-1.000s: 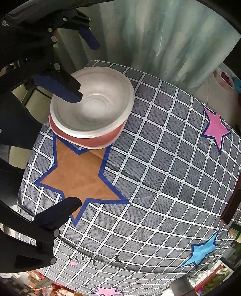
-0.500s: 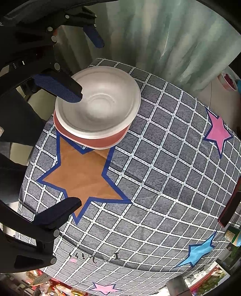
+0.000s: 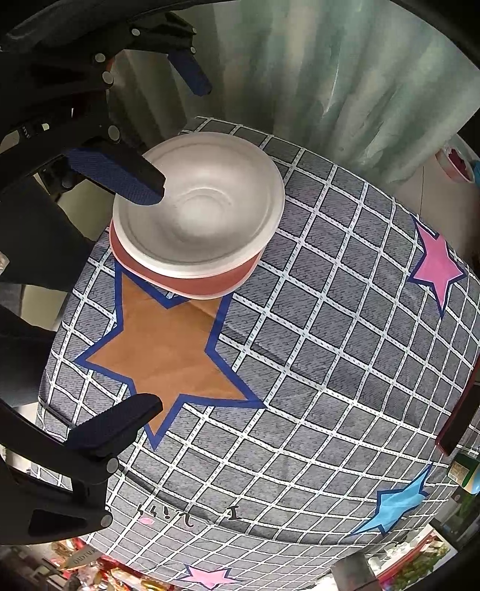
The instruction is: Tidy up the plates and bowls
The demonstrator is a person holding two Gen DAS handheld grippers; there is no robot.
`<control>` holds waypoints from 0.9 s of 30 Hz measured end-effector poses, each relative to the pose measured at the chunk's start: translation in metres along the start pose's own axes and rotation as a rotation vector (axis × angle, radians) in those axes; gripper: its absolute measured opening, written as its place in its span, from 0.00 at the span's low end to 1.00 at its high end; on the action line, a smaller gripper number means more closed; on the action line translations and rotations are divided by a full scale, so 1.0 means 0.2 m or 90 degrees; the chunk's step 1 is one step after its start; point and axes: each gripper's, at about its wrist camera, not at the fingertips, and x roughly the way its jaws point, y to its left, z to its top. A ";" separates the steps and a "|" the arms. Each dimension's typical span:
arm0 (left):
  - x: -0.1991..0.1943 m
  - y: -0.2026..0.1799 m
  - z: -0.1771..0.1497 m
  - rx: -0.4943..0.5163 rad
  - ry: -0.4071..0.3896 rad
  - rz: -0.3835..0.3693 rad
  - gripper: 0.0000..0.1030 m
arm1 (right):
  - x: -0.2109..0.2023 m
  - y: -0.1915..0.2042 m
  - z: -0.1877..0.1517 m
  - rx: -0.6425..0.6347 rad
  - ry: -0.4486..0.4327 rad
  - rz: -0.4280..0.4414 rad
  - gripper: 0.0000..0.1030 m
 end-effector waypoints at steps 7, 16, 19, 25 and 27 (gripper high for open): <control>0.00 0.00 0.00 0.002 0.000 0.000 1.00 | -0.01 -0.24 -0.03 0.002 0.003 0.005 1.00; 0.00 -0.01 -0.01 0.001 0.000 0.001 1.00 | -0.02 -0.39 -0.14 0.001 0.005 0.006 1.00; 0.00 0.00 -0.01 0.002 0.000 0.002 1.00 | -0.02 -0.42 -0.17 -0.001 0.005 0.005 1.00; -0.01 -0.01 -0.01 0.003 -0.001 0.003 1.00 | -0.02 -0.47 -0.19 -0.002 0.005 0.005 1.00; -0.01 0.00 -0.01 0.005 -0.001 0.004 1.00 | -0.02 -0.49 -0.20 -0.003 0.005 0.005 1.00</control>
